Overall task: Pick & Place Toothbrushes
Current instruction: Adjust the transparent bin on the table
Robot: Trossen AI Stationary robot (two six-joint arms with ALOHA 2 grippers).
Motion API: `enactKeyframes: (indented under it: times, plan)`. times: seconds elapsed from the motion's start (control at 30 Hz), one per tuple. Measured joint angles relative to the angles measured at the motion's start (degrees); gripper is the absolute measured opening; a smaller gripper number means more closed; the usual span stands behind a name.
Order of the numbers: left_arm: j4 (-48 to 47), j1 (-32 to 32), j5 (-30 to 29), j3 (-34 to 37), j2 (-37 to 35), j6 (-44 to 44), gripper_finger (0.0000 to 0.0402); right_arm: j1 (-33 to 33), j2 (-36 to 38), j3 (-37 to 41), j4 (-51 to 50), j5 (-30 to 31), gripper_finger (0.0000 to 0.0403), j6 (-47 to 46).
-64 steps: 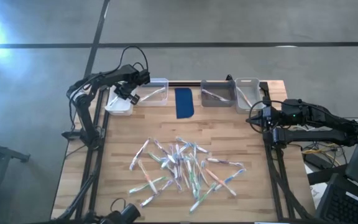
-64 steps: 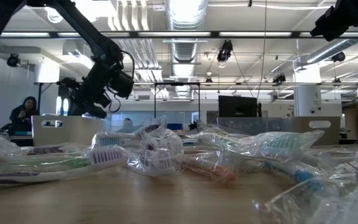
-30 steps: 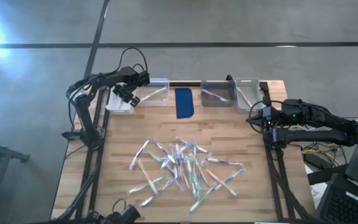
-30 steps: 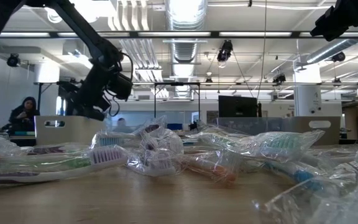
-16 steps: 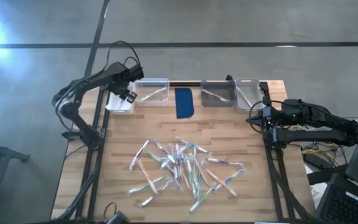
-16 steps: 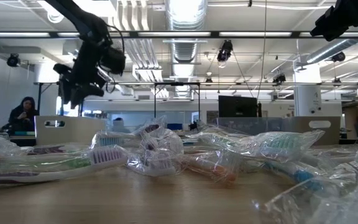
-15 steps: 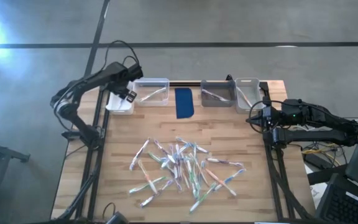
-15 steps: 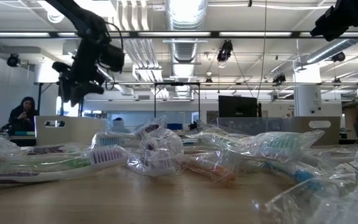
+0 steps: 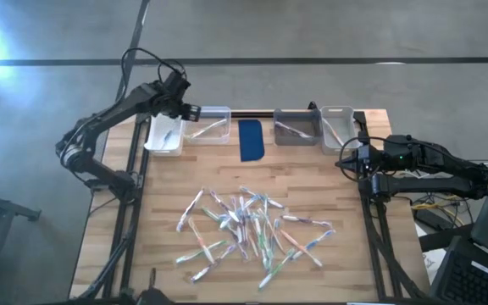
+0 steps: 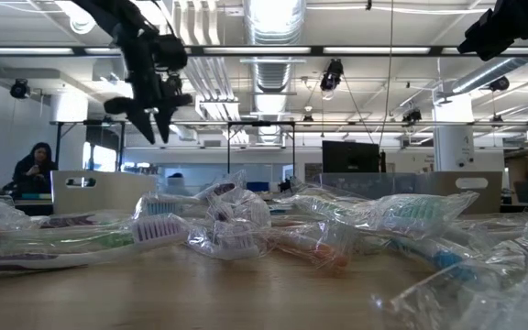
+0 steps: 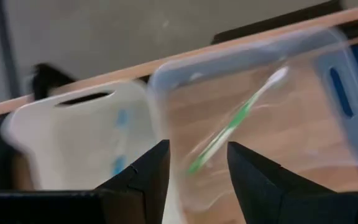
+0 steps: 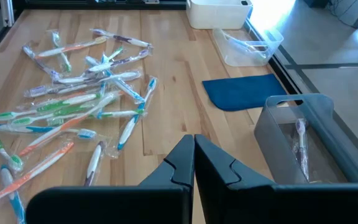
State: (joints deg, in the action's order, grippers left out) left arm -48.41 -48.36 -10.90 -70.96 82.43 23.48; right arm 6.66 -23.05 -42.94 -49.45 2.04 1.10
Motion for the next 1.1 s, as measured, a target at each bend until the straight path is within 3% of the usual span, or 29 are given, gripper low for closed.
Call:
enactKeyframes:
  times: [0.33,0.63,0.8,1.1]
  plan:
    - [3.37,-0.15,0.86,0.0,10.98,1.25,0.0151,0.01,-0.01,0.0,0.02,-0.01,0.0008,0.0]
    - [2.29,-0.19,-7.74,0.0,15.1,2.16,0.0146,0.02,-0.02,0.0,0.0,0.0,0.0008,0.0]
    - [2.09,-0.29,-9.44,0.0,15.57,1.94,0.0144,0.0,0.0,0.0,0.02,0.0,0.0008,-0.02]
    - [4.85,-0.04,-0.45,0.05,13.0,0.42,0.0145,0.02,-0.02,0.0,0.02,-0.02,0.0008,0.0]
